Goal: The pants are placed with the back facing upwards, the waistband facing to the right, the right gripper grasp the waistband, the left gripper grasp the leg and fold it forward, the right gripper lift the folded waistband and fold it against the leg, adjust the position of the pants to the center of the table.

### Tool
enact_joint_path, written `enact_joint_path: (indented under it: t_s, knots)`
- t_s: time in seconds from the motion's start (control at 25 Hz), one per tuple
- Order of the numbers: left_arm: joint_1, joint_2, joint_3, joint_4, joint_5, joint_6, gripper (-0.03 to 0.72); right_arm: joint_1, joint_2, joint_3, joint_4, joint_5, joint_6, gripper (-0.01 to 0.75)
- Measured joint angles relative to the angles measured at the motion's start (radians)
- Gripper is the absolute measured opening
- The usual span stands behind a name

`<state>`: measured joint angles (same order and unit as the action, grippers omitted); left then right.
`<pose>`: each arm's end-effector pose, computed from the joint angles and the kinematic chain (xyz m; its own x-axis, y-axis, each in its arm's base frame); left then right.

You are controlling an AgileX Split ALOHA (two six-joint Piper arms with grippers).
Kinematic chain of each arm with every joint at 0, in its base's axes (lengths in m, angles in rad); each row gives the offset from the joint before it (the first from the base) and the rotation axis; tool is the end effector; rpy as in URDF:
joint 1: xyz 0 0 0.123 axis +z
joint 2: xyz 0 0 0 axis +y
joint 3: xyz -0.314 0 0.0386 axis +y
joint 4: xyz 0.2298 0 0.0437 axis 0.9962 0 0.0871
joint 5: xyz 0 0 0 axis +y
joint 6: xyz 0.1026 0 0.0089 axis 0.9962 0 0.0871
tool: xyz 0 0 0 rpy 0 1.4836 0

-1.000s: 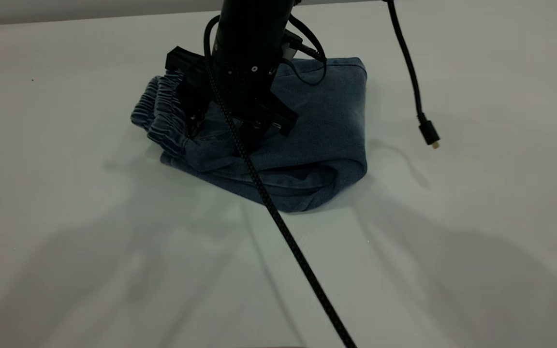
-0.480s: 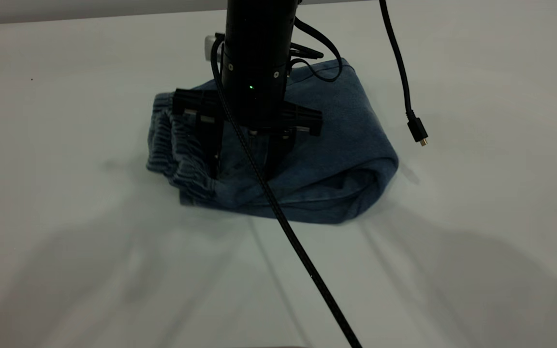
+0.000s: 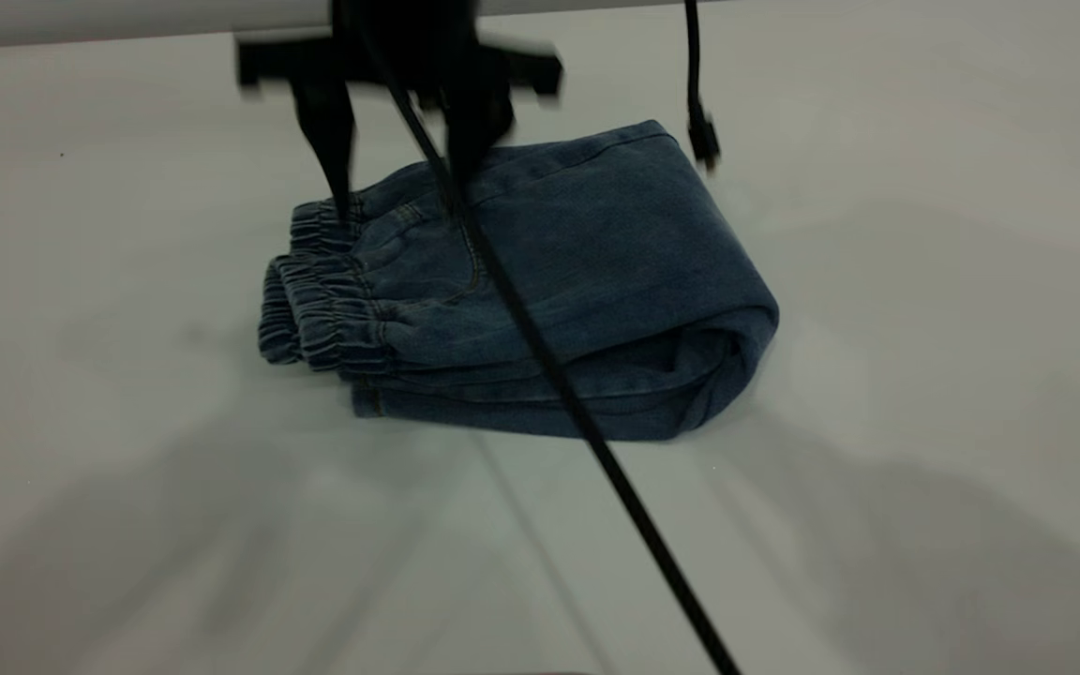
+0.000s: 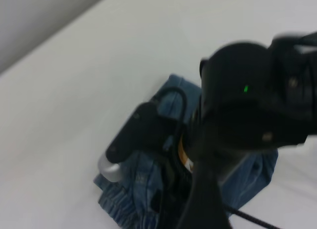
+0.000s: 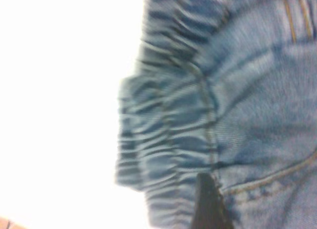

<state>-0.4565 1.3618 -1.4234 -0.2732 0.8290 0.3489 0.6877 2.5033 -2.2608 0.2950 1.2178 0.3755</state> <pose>0.2413 -0.1413 0.4339 -0.4518 0.3978 -0.7985 0.6542 0.7563 0.0066 0.3914 0.3579 0.1695 -0.9726 -0.2238 -0.0637 -0.2321 0.9136 0.3339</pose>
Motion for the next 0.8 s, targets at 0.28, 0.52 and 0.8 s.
enact_joint_path:
  t_s: [0.28, 0.52, 0.8]
  knots:
    - [0.0, -0.216, 0.0, 0.033, 0.122, 0.0, 0.496, 0.0, -0.259, -0.008, 0.056, 0.02, -0.192, 0.4]
    - [0.0, -0.387, 0.0, 0.11, 0.319, -0.045, 0.496, 0.0, -0.537, 0.011, 0.058, 0.034, -0.323, 0.386]
    - [0.0, -0.553, 0.004, 0.191, 0.344, -0.158, 0.496, 0.0, -0.902, 0.262, -0.038, 0.043, -0.381, 0.381]
